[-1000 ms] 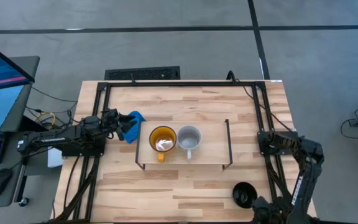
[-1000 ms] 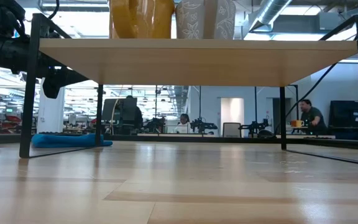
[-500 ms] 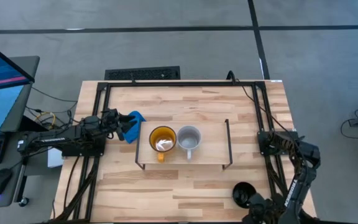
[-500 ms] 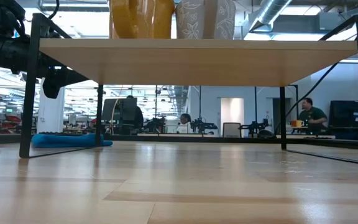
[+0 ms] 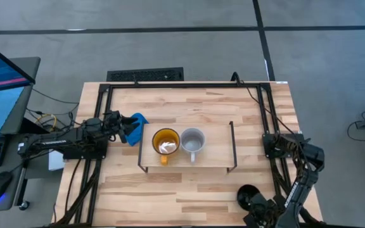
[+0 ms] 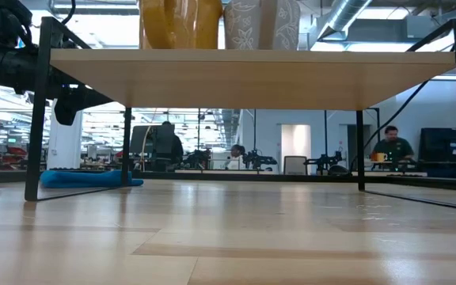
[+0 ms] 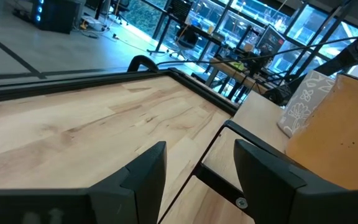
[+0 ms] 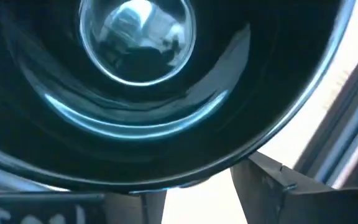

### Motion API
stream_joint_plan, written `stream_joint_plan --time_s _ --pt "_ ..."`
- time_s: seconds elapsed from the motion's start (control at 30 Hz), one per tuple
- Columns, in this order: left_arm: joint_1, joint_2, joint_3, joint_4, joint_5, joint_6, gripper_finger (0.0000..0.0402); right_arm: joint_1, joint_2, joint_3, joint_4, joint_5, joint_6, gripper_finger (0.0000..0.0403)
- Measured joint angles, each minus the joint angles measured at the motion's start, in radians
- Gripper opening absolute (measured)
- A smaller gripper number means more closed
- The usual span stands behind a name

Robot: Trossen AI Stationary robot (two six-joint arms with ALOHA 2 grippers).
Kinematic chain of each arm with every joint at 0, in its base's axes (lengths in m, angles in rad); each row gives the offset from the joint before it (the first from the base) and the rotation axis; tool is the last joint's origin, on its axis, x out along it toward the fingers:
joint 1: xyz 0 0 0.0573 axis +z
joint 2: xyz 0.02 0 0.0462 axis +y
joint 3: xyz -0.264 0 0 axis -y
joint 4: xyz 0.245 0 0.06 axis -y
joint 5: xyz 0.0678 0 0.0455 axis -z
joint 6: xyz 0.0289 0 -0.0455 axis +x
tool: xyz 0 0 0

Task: Stack small to large cups/mugs on shelf
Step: Put the black cup on the shelf

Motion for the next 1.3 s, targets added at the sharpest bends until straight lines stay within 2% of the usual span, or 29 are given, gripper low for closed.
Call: stream_joint_plan --time_s 0.2,0.47,0.67,0.73,0.93,1.03,1.17,1.3 --pt "0.000 0.000 0.000 0.000 0.000 0.000 0.0179 -0.035 0.000 -0.030 0.061 -0.001 -0.040 0.0171" --pt "0.000 0.000 0.000 0.000 0.000 -0.008 0.0179 -0.056 0.000 -0.028 0.072 0.009 -0.052 0.0078" --pt "0.000 0.000 0.000 0.000 0.000 -0.012 0.0179 -0.063 0.000 -0.028 0.072 0.006 -0.036 0.0079" --pt "0.000 0.000 0.000 0.000 0.000 -0.012 0.0179 -0.071 0.000 -0.028 0.071 0.004 -0.036 0.0095" --pt "0.000 0.000 0.000 0.000 0.000 -0.019 0.0179 -0.116 0.000 -0.030 0.062 -0.002 -0.045 0.0185" --pt "0.000 0.000 0.000 0.000 0.000 -0.049 0.0179 -0.137 0.000 -0.029 0.057 -0.002 -0.066 0.0210" --pt "0.000 0.000 0.000 0.000 0.000 -0.058 0.0179 -0.162 0.000 -0.029 0.036 -0.001 -0.104 0.0219" --pt "0.000 0.000 0.000 0.000 0.000 -0.059 0.0179 -0.174 0.000 -0.029 0.033 -0.001 -0.104 0.0197"
